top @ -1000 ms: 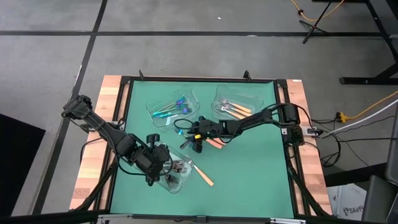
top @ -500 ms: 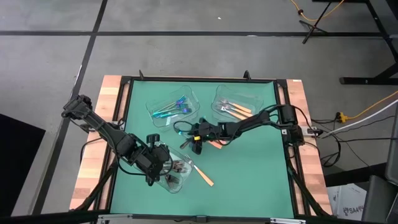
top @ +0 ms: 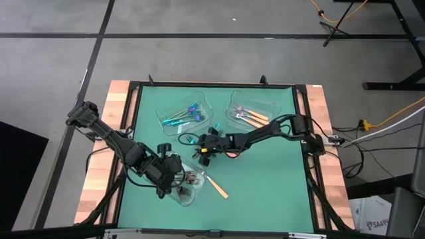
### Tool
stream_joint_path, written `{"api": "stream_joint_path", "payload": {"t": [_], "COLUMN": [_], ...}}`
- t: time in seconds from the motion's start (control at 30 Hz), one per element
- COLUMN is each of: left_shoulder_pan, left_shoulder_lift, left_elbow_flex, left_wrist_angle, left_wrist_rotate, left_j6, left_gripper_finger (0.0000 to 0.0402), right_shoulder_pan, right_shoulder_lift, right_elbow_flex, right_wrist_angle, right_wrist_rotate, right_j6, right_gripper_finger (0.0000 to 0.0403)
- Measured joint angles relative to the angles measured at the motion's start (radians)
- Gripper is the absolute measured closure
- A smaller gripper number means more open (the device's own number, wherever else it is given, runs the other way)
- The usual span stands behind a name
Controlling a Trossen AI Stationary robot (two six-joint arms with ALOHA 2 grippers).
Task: Sort silverware by color (type)
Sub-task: Put the blue fork into the top left transparent bin
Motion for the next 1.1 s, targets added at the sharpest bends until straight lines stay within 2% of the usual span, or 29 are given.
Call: {"api": "stream_joint_path", "payload": {"t": [0.2, 0.63, 0.9, 1.1], "left_shoulder_pan": [-0.001, 0.000, 0.000, -0.001], "left_shoulder_lift": [0.000, 0.000, 0.000, 0.000], "left_elbow_flex": [0.000, 0.000, 0.000, 0.000], "left_wrist_angle": [0.006, 0.005, 0.005, 0.005], "left_wrist_rotate": [0.002, 0.002, 0.002, 0.002], "left_j6": [0.000, 0.000, 0.000, 0.000], "left_gripper_finger": [0.0321, 0.0321, 0.0321, 0.0321], "right_shoulder_pan": [0.001, 0.000, 0.000, 0.000], "right_shoulder_lift": [0.027, 0.027, 0.027, 0.027], "right_elbow_flex": [0.066, 0.065, 0.146, 0.188], "right_wrist_angle": [-0.109, -0.094, -0.188, -0.283], "right_wrist_rotate": [0.037, 0.020, 0.018, 0.087], "right_j6": [-0.002, 0.026, 0.026, 0.026], "right_gripper_finger": [0.0277, 0.0277, 0.0277, 0.0277]}}
